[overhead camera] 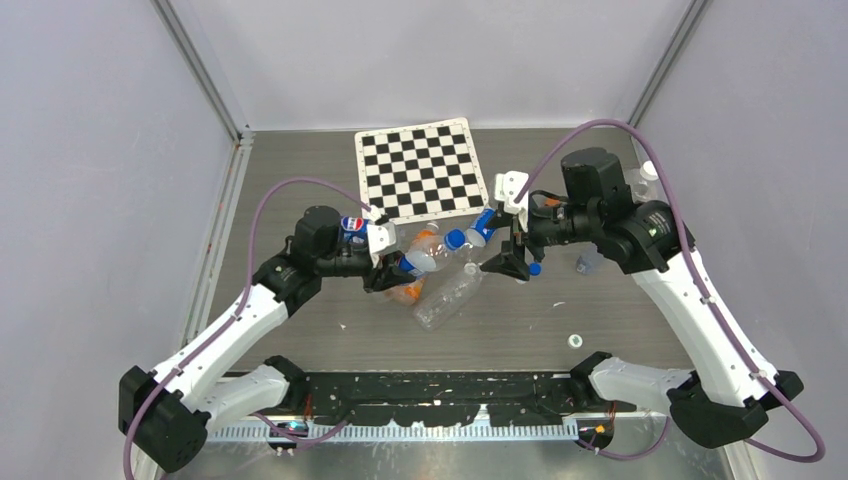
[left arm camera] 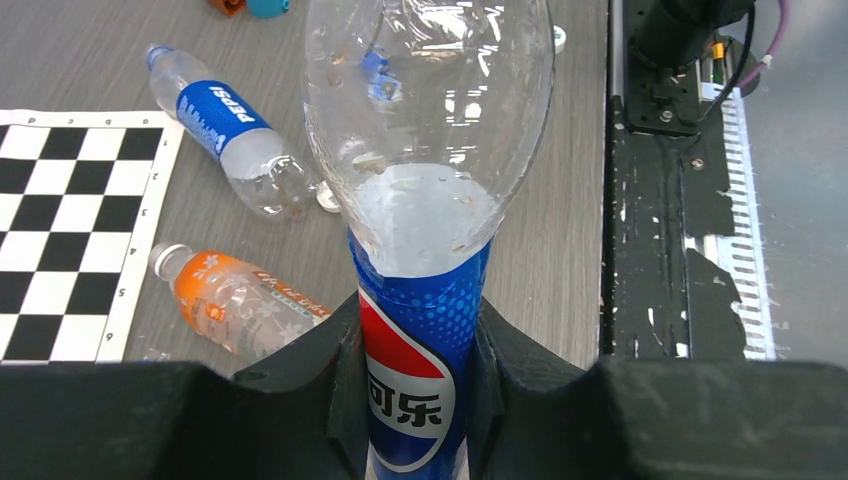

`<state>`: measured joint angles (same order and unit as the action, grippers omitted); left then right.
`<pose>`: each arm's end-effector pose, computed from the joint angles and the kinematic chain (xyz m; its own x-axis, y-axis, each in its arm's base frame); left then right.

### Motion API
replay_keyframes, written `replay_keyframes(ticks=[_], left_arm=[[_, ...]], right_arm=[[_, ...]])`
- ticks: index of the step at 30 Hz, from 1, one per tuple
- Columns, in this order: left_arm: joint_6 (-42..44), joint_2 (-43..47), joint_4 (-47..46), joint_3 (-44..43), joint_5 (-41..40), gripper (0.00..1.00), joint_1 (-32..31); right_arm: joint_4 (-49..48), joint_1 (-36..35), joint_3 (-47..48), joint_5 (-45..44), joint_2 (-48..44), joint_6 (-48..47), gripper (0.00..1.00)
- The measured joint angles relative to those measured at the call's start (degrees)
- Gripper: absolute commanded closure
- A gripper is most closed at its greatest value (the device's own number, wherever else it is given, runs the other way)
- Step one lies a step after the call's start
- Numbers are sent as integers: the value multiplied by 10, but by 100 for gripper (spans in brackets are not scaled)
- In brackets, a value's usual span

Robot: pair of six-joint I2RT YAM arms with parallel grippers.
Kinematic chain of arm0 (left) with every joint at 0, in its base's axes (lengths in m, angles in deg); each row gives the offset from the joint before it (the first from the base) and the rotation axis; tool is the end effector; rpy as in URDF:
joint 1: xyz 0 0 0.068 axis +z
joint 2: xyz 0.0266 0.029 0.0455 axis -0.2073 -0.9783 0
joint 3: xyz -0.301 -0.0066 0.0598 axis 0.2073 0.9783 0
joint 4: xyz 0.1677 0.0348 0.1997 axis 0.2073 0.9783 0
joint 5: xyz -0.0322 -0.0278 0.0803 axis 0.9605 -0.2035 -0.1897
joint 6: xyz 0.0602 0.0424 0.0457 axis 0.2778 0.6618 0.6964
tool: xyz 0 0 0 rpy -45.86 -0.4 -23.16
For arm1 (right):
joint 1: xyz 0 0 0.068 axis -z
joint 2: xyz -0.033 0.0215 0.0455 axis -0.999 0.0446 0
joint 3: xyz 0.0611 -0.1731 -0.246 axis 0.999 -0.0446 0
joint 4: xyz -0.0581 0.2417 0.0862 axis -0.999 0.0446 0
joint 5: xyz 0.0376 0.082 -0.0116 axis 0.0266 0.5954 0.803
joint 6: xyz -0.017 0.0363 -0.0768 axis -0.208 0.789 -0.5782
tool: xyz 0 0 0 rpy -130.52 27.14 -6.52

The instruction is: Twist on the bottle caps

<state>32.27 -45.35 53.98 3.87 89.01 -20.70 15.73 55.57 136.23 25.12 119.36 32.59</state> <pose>0.1629 -0.1680 0.3230 -0.0701 0.2853 -0.9559 0.9821 0.1875 -0.0160 0.1454 0.1475 0.4569 0.0590 -0.4690 -0.8812 -0.9775 0.1520 -0.1464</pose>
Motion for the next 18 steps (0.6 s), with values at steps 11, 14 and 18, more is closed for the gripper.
replay_keyframes(ticks=[11, 14, 18], left_arm=[[1, 0, 2, 0, 35, 71, 2], [2, 0, 3, 0, 38, 71, 2], [3, 0, 3, 0, 39, 71, 2]], right_arm=[[-25, 0, -5, 57, 21, -48, 31], [-33, 0, -5, 69, 34, -52, 34], [-38, 0, -2, 86, 59, -53, 35]])
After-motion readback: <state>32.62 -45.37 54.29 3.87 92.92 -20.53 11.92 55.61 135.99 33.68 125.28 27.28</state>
